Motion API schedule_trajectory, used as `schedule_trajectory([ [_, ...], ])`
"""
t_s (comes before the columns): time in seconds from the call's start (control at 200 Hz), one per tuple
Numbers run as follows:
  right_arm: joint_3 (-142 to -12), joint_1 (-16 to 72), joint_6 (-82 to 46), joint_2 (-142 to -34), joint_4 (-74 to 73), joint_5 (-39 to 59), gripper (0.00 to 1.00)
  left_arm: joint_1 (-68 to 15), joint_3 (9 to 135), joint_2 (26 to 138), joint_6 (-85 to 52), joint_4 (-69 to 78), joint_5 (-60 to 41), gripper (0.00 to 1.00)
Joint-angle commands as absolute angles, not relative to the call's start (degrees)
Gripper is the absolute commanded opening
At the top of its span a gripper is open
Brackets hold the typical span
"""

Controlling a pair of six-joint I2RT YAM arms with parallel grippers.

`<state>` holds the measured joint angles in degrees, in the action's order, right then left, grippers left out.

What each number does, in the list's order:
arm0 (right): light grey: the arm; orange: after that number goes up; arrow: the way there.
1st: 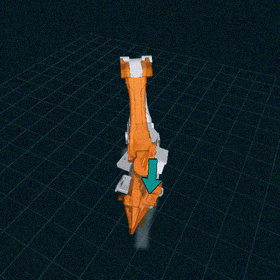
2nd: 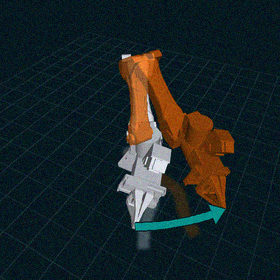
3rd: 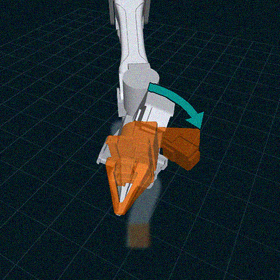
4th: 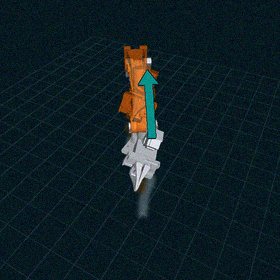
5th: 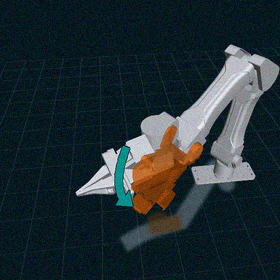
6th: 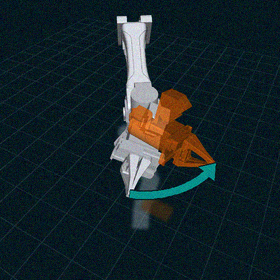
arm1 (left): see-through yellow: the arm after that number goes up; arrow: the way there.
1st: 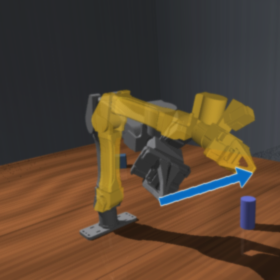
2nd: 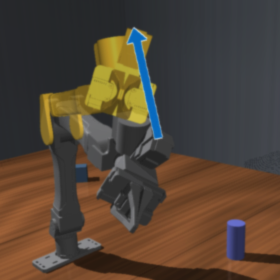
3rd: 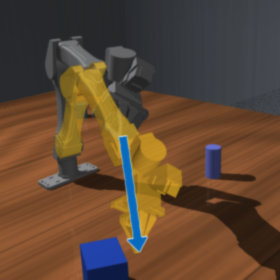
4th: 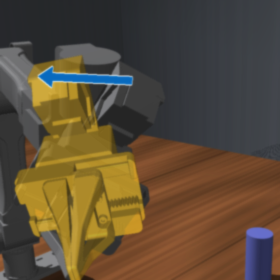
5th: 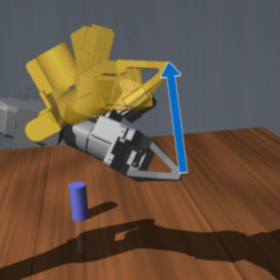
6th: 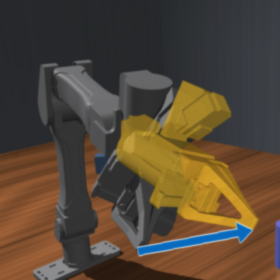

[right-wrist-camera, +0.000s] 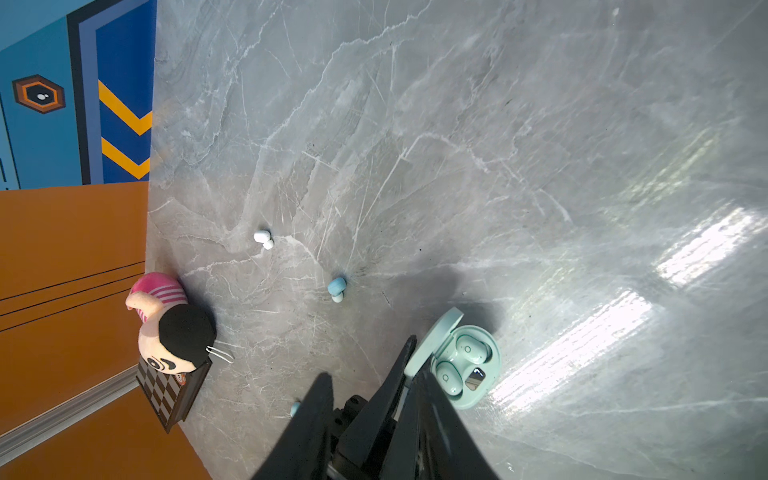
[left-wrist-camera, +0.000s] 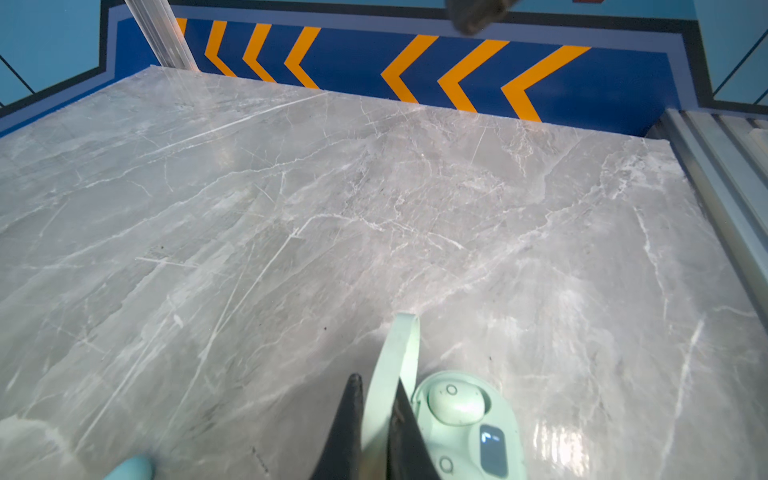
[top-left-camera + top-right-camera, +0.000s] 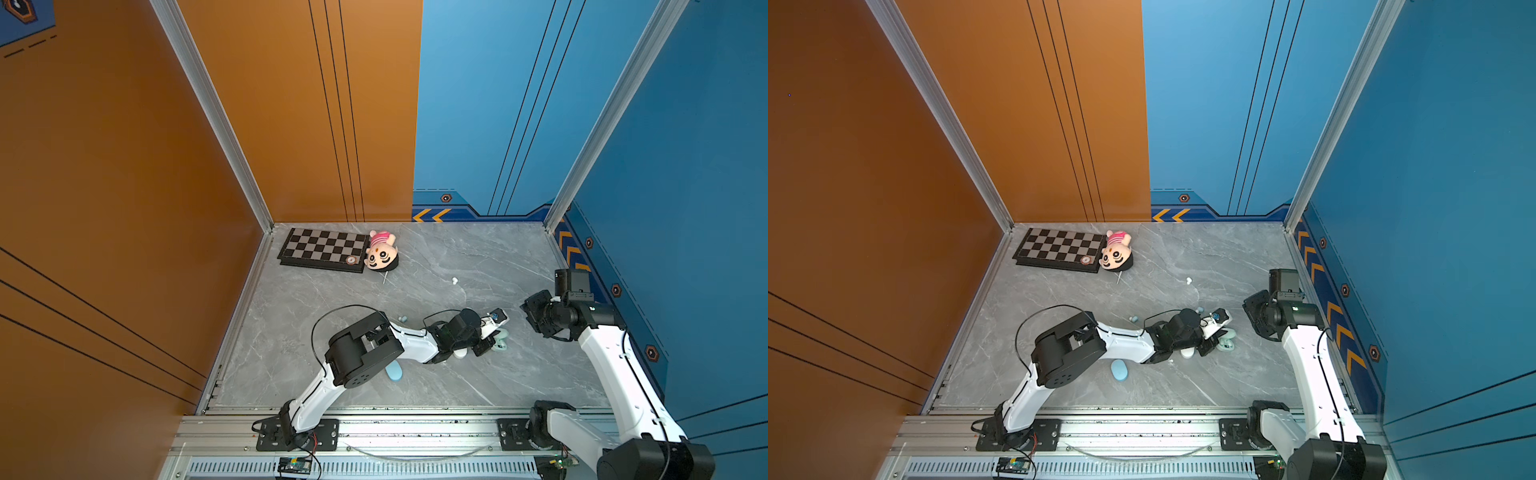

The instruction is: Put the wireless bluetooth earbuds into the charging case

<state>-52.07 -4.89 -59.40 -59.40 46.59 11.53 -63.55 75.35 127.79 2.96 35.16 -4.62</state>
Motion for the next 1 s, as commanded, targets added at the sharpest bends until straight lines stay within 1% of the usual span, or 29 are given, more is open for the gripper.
schedule_trajectory([
  [0.0, -50.56, -5.1, -58.66, -58.15, 49.51, 10.92, 0.37, -64.17, 76.47, 128.85, 2.2, 36.91, -5.29, 0.01],
  [0.13, -49.88, -4.92, -58.97, -57.1, 50.15, 10.87, 0.37, -64.53, 76.03, 129.2, 2.46, 37.25, -5.04, 0.08],
  [0.35, -49.32, -4.92, -58.54, -55.99, 50.99, 10.38, 0.38, -65.45, 73.61, 128.56, 2.23, 38.64, -4.01, 0.31],
  [0.49, -50.43, -4.92, -55.43, -55.92, 52.6, 8.53, 0.39, -65.57, 70.6, 124.98, 2.76, 39.55, -2.94, 0.41],
  [0.581, -51.88, -4.92, -51.27, -56.4, 54.04, 6.96, 0.41, -65.32, 67.07, 119.2, 3.91, 39.55, -0.88, 0.53],
  [0.706, -54.1, -4.44, -42.4, -58.23, 56.69, 4.57, 0.48, -64.14, 60.42, 107.75, 4.55, 39.38, 1.69, 0.7],
  [0.776, -54.45, -3.63, -37.68, -59.42, 57.47, 3.73, 0.51, -62.95, 55.93, 100.63, 4.58, 38.41, 2.46, 0.84],
  [0.796, -54.45, -3.23, -36.45, -59.69, 57.63, 3.56, 0.51, -62.54, 55.12, 98.73, 4.64, 37.58, 2.42, 0.85],
  [0.801, -54.43, -3.15, -36.11, -59.73, 57.64, 3.49, 0.51, -62.42, 54.94, 98.23, 4.6, 37.34, 2.39, 0.88],
  [0.866, -53.77, -1.51, -32.87, -60.63, 57.74, 2.48, 0.54, -60.87, 53.8, 92.46, 4.78, 31.45, 1.54, 1.0],
  [0.891, -53.4, -0.76, -32.07, -61.0, 57.74, 1.95, 0.55, -60.33, 53.96, 90.27, 4.79, 28.26, 1.53, 0.98],
  [0.996, -51.55, 1.85, -30.42, -62.94, 57.17, 1.23, 0.59, -57.62, 56.77, 83.64, 3.83, 13.94, 1.26, 0.98],
])
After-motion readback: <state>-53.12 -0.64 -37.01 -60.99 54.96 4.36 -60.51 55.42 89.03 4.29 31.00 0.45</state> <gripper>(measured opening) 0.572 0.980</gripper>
